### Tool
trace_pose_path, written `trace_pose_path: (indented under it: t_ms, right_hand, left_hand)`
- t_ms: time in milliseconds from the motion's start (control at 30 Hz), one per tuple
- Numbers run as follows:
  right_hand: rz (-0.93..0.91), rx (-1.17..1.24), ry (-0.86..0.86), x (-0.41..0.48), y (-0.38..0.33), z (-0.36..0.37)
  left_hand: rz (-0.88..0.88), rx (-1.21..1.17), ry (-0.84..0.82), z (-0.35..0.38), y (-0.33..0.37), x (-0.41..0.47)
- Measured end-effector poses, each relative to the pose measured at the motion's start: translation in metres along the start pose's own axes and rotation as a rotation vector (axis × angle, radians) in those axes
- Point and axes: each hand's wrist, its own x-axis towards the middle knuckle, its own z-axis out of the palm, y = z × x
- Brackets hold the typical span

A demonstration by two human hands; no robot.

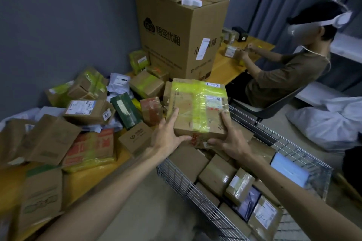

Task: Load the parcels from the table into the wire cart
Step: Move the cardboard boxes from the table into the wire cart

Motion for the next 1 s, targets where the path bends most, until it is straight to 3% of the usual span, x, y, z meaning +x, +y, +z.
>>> trace_pose_path:
  t_ms: [167, 633, 1000]
  right_hand:
    - [0.009, -0.012, -0.082, 0.02, 0.05, 0.004]
    - [0.056, 0.019, -0.402, 0.061, 0.233, 0.025]
    - [0.178, 0.036, -0.691, 0.071, 0.328, 0.093]
  left_hand:
    - [-0.113, 0.073, -0.054, 0.047, 0.003, 0.013]
    - [-0.458, 0.003, -0.131, 0.21, 0.013, 0.035]
    - [-0.659, -0.143, -0.248, 0.313, -0.039, 0.034]
